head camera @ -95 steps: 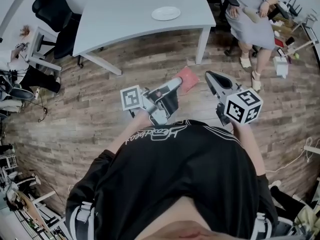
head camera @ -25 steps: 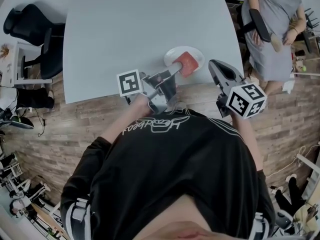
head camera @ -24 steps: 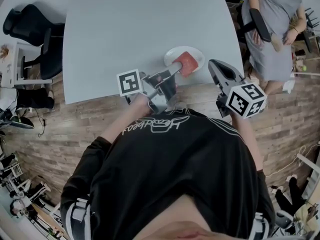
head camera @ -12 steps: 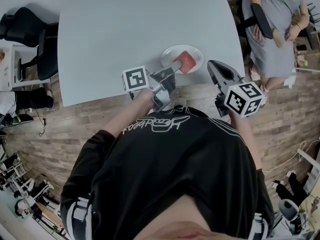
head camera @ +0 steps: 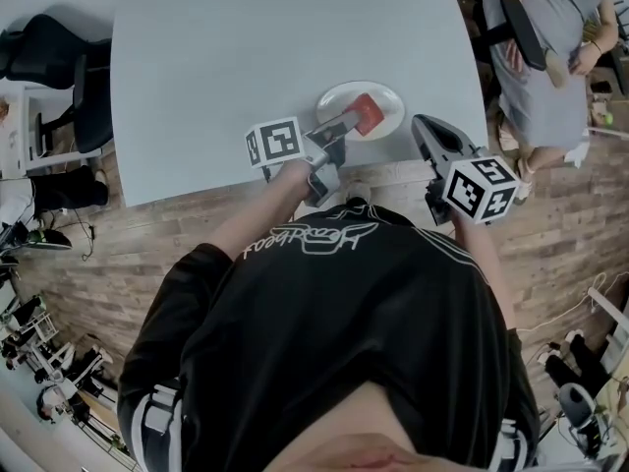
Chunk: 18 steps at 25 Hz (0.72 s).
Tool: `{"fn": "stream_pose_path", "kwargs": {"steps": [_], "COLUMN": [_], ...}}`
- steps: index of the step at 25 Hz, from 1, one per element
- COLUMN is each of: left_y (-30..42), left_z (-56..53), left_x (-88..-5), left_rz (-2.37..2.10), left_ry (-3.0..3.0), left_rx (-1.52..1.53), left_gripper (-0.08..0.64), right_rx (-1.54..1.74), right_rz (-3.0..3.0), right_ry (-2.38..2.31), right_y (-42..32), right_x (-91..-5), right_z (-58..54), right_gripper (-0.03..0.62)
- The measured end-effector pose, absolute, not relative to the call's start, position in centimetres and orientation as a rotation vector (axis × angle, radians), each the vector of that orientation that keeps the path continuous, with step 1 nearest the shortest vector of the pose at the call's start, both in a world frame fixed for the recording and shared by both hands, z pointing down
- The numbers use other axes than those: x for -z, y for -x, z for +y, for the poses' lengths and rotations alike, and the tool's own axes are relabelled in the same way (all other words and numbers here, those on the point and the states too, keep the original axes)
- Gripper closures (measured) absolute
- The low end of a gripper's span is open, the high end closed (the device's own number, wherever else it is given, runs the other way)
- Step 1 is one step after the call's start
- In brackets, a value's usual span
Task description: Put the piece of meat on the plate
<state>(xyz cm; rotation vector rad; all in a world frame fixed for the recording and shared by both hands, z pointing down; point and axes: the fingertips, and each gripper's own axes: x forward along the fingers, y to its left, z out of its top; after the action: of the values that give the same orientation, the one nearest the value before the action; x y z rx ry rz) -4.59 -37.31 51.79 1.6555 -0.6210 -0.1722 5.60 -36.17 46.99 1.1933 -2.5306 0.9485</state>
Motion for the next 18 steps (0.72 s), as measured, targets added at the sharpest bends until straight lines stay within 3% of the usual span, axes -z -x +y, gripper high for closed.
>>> {"fn": "stream_pose_path", "kwargs": {"steps": [18], "left_y": [5.2], "left_z": [-37.8], "left_x": [-54.3], "left_rz": [-0.716], "left_ry": [-1.687], "left_rx": [0.032], "left_gripper": [0.476], "right_rx": [-0.969], "right_rz": [-2.506], "right_ry": [-1.193], "right_y": [-5.4], "right_x": [-48.1], "right_z": [-36.6], "right_gripper": [0.582]}}
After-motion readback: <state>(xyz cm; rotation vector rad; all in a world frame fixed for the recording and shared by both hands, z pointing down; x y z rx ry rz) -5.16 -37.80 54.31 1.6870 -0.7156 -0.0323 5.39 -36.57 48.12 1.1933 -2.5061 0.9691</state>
